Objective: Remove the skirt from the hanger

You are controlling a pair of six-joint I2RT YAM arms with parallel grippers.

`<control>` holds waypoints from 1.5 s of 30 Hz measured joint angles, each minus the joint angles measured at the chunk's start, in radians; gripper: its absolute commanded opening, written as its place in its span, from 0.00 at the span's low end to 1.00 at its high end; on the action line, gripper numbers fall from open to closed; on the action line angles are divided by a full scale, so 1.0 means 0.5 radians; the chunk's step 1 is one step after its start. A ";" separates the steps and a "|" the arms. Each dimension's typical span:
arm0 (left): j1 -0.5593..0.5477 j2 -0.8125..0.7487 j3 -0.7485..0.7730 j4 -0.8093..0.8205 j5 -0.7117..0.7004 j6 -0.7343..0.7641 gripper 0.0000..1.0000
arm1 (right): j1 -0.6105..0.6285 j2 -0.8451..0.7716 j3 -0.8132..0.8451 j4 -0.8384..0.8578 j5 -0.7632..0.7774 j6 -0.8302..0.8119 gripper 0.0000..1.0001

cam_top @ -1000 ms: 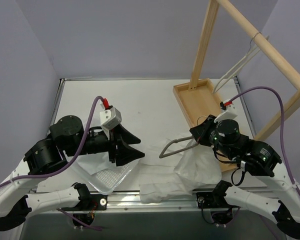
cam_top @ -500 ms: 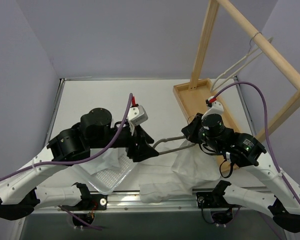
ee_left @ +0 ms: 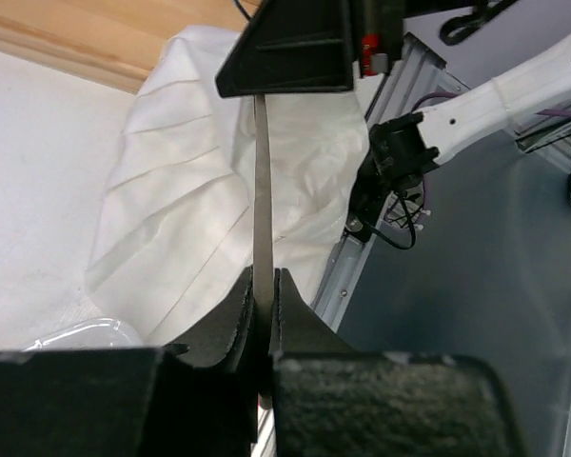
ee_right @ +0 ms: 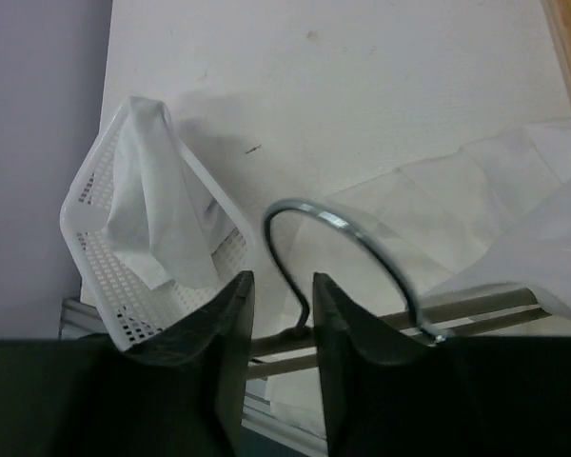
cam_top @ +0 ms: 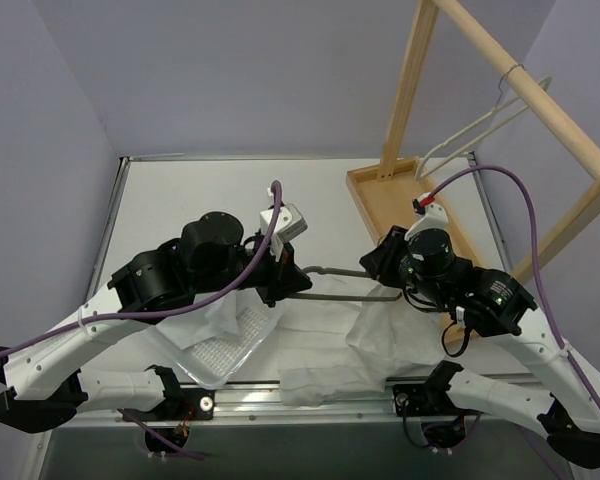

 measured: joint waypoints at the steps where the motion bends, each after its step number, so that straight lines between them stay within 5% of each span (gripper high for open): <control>1: 0.000 0.008 0.008 -0.011 -0.030 -0.002 0.02 | 0.000 -0.016 -0.009 0.016 -0.029 -0.006 0.45; 6: -0.004 0.015 0.009 -0.101 -0.146 -0.006 0.02 | 0.002 -0.140 -0.053 0.036 -0.089 -0.018 0.59; 11: -0.003 -0.009 0.009 -0.192 -0.186 0.003 0.02 | 0.002 -0.308 -0.089 -0.019 -0.089 -0.015 0.58; 16: -0.004 -0.141 0.004 -0.261 -0.184 0.012 0.02 | 0.002 -0.542 -0.160 -0.038 -0.146 -0.038 0.37; 17: -0.004 -0.173 0.004 -0.279 -0.185 0.012 0.02 | 0.002 -0.607 -0.188 -0.053 -0.167 -0.047 0.28; 18: -0.004 -0.203 0.004 -0.294 -0.185 0.013 0.02 | 0.002 -0.663 -0.212 -0.076 -0.186 -0.053 0.04; 19: -0.004 -0.227 0.009 -0.314 -0.185 0.013 0.02 | 0.002 -0.710 -0.233 -0.114 -0.203 -0.066 0.00; 35: -0.004 0.094 0.579 0.060 0.014 -0.148 0.02 | 0.001 -1.215 -0.620 -0.366 -0.267 0.112 0.00; 45: -0.106 0.575 0.902 0.381 -0.043 -0.253 0.02 | 0.001 -1.218 -0.565 -0.472 -0.246 0.165 0.00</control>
